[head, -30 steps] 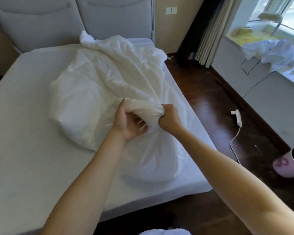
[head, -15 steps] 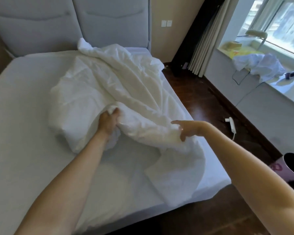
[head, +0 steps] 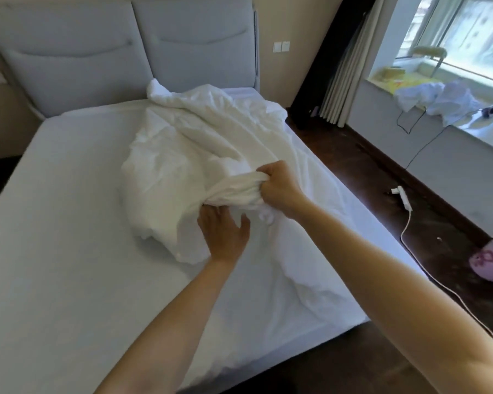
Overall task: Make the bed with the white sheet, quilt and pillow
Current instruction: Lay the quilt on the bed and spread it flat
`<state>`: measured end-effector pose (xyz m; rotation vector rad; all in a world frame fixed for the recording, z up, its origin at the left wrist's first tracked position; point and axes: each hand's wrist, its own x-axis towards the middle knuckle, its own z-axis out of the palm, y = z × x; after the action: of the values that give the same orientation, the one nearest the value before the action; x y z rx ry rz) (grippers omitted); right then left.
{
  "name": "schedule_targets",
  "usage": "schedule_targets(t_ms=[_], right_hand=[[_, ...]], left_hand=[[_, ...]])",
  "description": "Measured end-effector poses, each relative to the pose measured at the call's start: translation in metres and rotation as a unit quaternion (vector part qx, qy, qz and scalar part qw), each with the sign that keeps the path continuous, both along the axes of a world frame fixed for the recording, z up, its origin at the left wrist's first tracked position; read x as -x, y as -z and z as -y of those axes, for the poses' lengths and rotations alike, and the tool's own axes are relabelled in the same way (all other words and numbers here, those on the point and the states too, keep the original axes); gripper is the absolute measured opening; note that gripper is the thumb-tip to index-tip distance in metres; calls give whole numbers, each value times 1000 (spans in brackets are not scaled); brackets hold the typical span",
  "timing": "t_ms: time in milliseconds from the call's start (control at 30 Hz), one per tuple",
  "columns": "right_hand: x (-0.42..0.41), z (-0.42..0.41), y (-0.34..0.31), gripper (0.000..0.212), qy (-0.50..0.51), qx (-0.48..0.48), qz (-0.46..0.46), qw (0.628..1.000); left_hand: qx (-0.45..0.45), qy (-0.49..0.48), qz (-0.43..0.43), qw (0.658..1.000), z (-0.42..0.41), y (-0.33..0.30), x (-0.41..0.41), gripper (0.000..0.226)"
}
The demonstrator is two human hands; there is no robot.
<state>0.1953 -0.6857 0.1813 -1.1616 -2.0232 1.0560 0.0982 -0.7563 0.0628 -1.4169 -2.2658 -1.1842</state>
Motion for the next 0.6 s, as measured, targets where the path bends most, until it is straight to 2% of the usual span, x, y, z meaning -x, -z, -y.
schedule_targets(t_ms=[67, 100, 133, 167, 200, 233, 267, 333, 400, 433, 467, 533, 567, 600], right_hand=[[-4, 7, 4, 31, 1, -8, 19, 1000], [-8, 7, 6, 28, 12, -7, 19, 1000], [-13, 6, 5, 27, 28, -2, 12, 1000], [-19, 4, 4, 28, 44, 6, 6, 999], [-26, -1, 4, 30, 53, 8, 2, 999], [-33, -4, 5, 32, 59, 10, 0, 998], [-38, -9, 6, 33, 63, 12, 2, 998], [-43, -16, 15, 37, 69, 18, 13, 997], [-42, -28, 39, 33, 78, 20, 88, 993], [-41, -32, 54, 27, 74, 27, 161, 984], [-41, -32, 62, 24, 49, 46, 263, 962], [-36, -24, 61, 39, -45, 121, 439, 889], [-29, -17, 54, 53, -108, 159, 464, 865], [-14, -4, 41, 69, -159, 198, 422, 870]], left_hand=[[-4, -59, 71, 996, -12, 4, -2, 53], [-10, -104, 140, 985, -18, 5, -1, 52], [-18, -161, 243, 956, -21, 4, 5, 50], [-26, -224, 351, 909, -22, 5, 13, 51], [-23, -273, 424, 863, -26, 9, 21, 56], [8, -270, 451, 851, -25, 21, 35, 61], [55, -219, 448, 865, -24, 30, 47, 61], [147, -114, 419, 889, -20, 52, 71, 43], [158, -89, 436, 881, -9, 63, 84, 36], [136, -80, 473, 867, 1, 58, 90, 35], [112, -66, 501, 856, 7, 49, 95, 34], [96, -24, 529, 843, 18, 18, 110, 34], [118, 2, 506, 854, 19, 0, 120, 34], [166, 36, 440, 882, 23, -24, 130, 30]])
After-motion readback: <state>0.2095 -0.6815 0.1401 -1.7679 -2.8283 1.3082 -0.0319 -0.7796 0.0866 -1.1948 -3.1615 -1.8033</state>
